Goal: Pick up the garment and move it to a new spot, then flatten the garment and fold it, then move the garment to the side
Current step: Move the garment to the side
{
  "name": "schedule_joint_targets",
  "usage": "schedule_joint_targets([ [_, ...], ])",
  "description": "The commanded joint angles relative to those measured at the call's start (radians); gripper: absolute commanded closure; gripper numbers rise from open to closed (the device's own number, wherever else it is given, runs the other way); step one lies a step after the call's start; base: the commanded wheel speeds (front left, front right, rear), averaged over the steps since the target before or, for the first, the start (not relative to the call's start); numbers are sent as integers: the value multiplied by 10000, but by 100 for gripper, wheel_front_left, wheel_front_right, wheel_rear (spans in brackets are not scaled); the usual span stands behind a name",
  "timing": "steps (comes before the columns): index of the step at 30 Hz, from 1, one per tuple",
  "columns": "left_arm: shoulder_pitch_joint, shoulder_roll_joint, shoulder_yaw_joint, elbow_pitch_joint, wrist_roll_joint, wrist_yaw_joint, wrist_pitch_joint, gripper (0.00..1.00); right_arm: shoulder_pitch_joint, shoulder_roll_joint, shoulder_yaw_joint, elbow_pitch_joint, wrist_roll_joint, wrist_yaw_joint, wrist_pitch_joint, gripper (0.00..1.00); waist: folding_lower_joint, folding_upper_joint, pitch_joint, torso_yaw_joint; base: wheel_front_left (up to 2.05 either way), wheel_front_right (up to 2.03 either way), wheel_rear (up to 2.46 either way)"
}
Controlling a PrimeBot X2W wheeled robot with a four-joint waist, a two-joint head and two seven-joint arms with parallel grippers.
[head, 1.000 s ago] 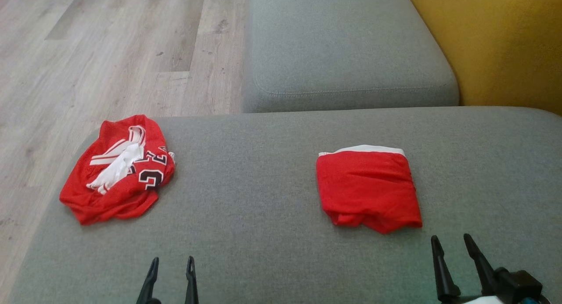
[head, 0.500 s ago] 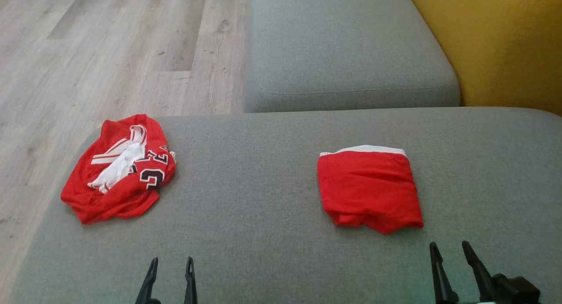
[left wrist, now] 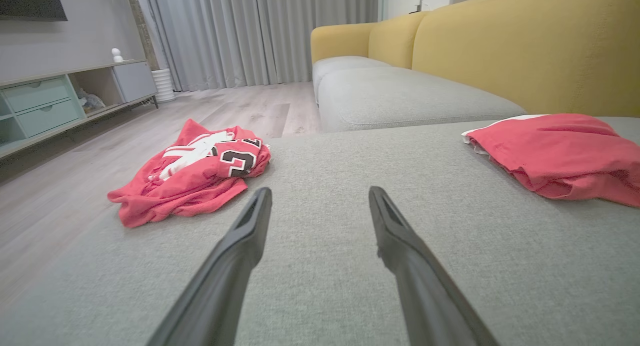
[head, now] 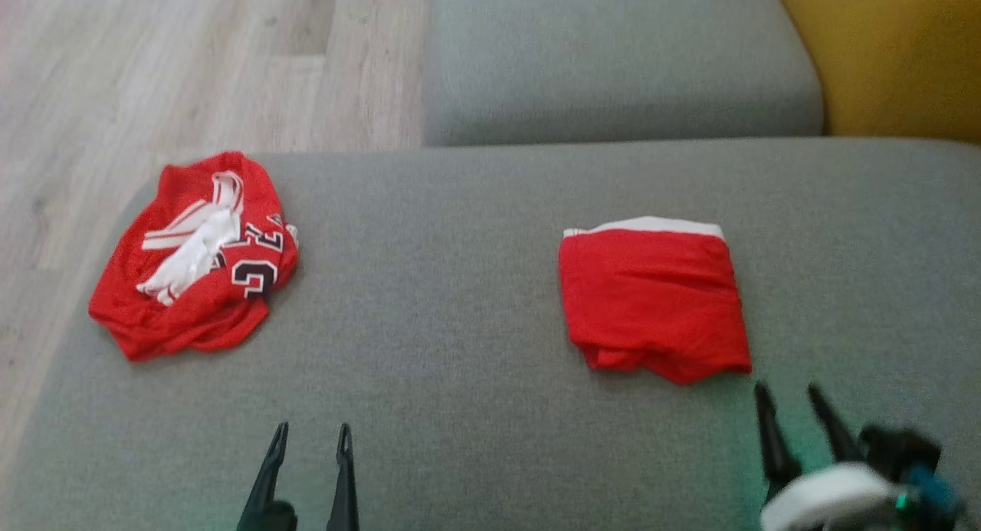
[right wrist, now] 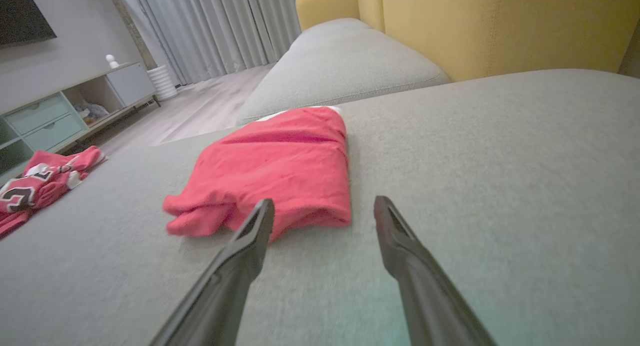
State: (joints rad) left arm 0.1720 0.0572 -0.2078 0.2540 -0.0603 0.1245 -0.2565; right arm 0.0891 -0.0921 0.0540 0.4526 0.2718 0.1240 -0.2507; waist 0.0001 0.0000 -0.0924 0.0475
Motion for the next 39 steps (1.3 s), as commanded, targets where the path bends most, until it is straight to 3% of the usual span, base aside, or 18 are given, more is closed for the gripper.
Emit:
schedule_joint_targets([
  [1,-728,-62,118,-418,116,126,-53,0,-1375,-532,332,289,376,67,-8,0,-1,0,524,6,0,0,0],
  [10,-1740,-68,-651,-662,49,371,-53,0,-4641,-1512,743,2555,1985,67,1869,0,-1,0,1974,278,0,0,0],
  [18,-2330,-69,-1149,-701,-3,632,-53,0,-5700,-1808,1680,3801,2944,67,2477,0,-1,0,2546,505,0,0,0],
  [19,-2370,-69,-1162,-690,2,659,-53,0,-5753,-1785,1887,3895,3120,67,2614,11,-1,0,2594,504,0,0,0],
  [22,-2445,-69,-1170,-674,-10,747,-53,0,-5883,-1786,2433,3983,3717,67,2841,100,-1,0,2723,452,0,0,0],
  [26,-2551,-69,-1153,-724,-24,866,-53,0,-6195,-2243,2906,3880,4124,67,2492,100,-1,0,3016,203,0,0,0],
  [30,-2809,-69,-1127,-807,53,882,-53,0,-6659,-3112,3186,3880,4253,67,2292,100,-1,0,3569,-210,0,0,0],
  [39,-4240,-70,-1571,-1142,207,922,-53,0,-7936,-6029,2772,4500,4489,67,2164,100,-1,0,5363,-912,0,0,0],
])
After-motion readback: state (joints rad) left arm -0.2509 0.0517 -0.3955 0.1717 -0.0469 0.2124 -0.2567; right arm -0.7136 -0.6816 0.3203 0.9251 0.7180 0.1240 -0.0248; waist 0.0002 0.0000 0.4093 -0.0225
